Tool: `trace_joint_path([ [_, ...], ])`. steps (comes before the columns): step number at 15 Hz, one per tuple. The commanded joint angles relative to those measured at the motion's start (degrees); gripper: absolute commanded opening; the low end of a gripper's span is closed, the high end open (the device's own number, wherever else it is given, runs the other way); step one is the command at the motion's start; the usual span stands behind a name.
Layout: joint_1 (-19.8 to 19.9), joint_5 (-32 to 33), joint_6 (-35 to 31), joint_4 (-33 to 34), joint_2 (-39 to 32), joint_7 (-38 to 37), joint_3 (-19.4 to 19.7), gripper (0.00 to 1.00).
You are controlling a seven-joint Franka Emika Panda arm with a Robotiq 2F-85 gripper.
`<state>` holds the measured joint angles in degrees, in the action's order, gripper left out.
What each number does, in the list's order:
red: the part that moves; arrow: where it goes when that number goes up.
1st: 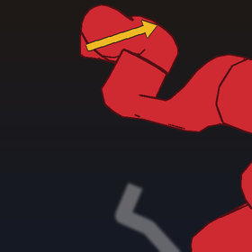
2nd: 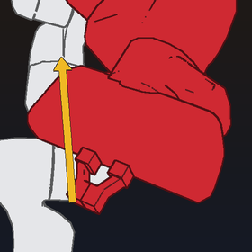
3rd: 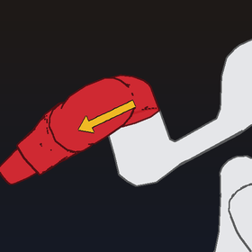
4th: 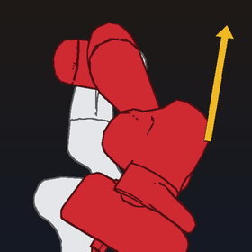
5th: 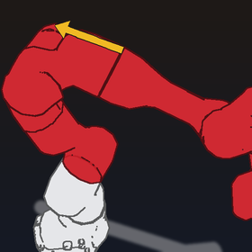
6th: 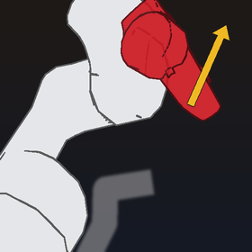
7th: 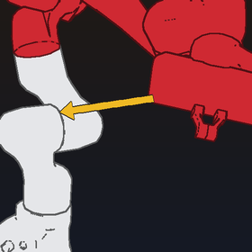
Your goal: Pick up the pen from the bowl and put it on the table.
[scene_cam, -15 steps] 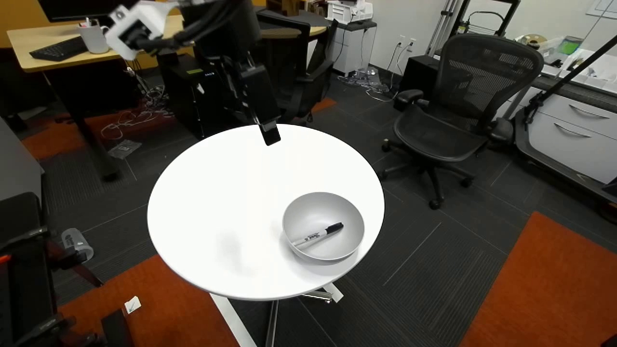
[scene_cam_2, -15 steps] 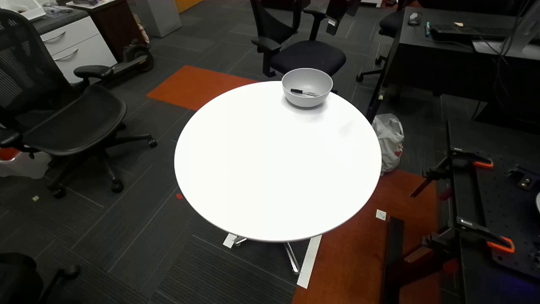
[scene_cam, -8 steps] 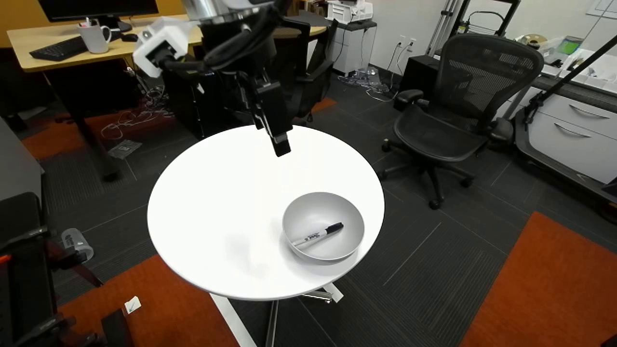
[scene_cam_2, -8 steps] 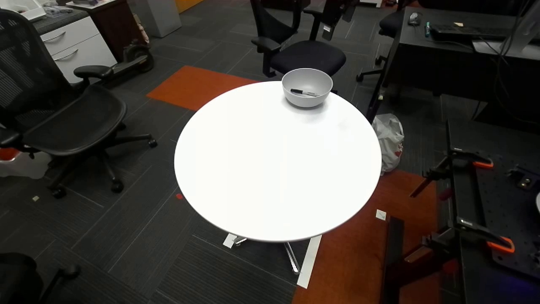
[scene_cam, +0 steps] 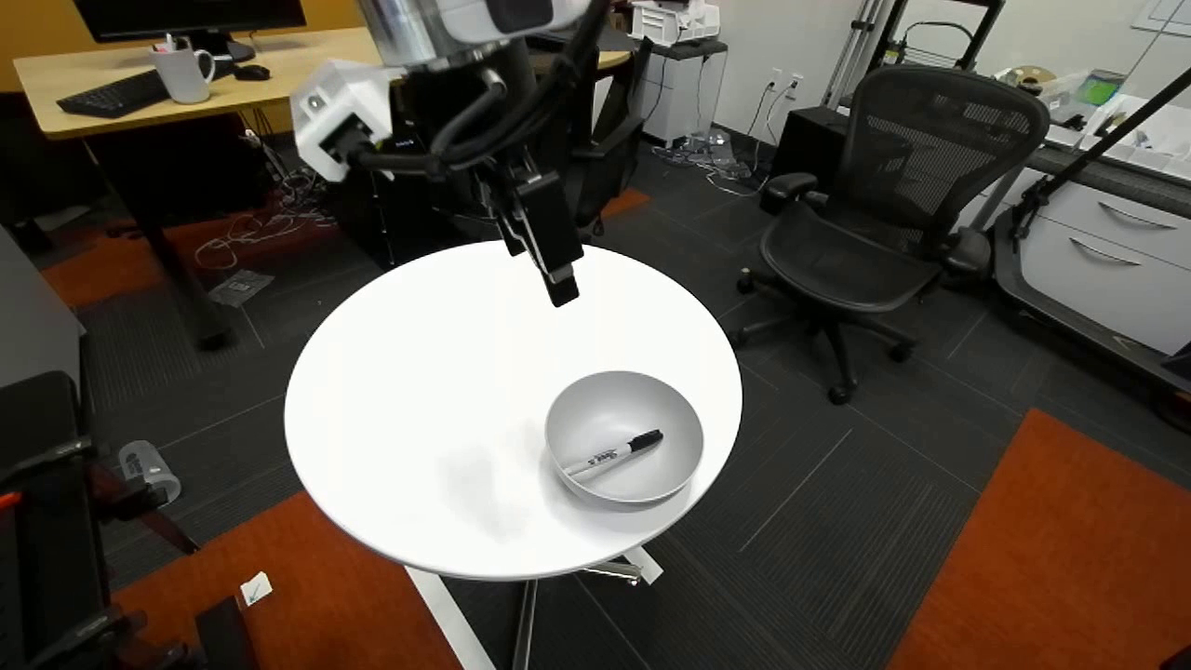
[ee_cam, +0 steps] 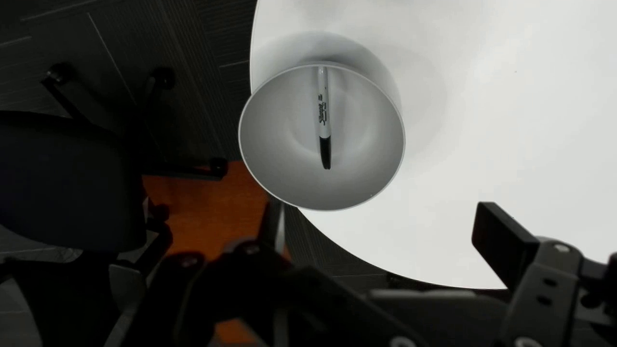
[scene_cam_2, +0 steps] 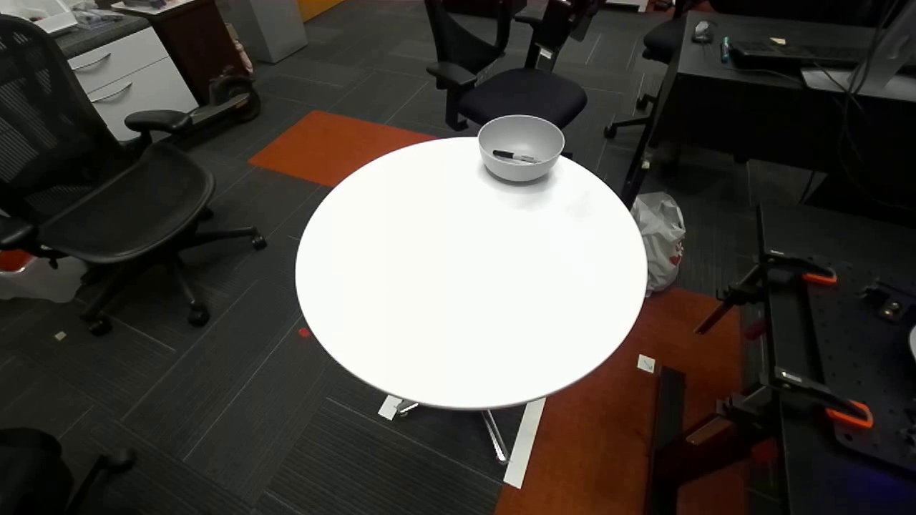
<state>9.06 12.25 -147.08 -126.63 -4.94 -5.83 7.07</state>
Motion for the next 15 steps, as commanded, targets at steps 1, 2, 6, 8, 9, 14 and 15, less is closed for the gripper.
trace_joint_path([
  [1, 0.01, -0.39, -4.62, 0.44, -3.23, 2.9, 1.1, 1.0],
  [2, 0.07, -0.37, -5.25, 0.71, -4.12, 3.41, 1.33, 1.0],
  [6, 0.77, -2.19, -6.66, 2.52, -8.39, 8.37, 1.54, 1.0],
  [8, 1.23, -3.27, -6.75, 3.72, -10.34, 10.77, 1.34, 1.0],
  [9, 1.5, -3.79, -6.84, 4.51, -11.51, 12.05, 1.17, 1.0],
  [14, 2.61, -5.98, -6.21, 8.83, -17.24, 16.18, 0.63, 1.0],
  [15, 2.9, -6.4, -6.23, 9.61, -18.52, 16.58, 0.43, 1.0],
])
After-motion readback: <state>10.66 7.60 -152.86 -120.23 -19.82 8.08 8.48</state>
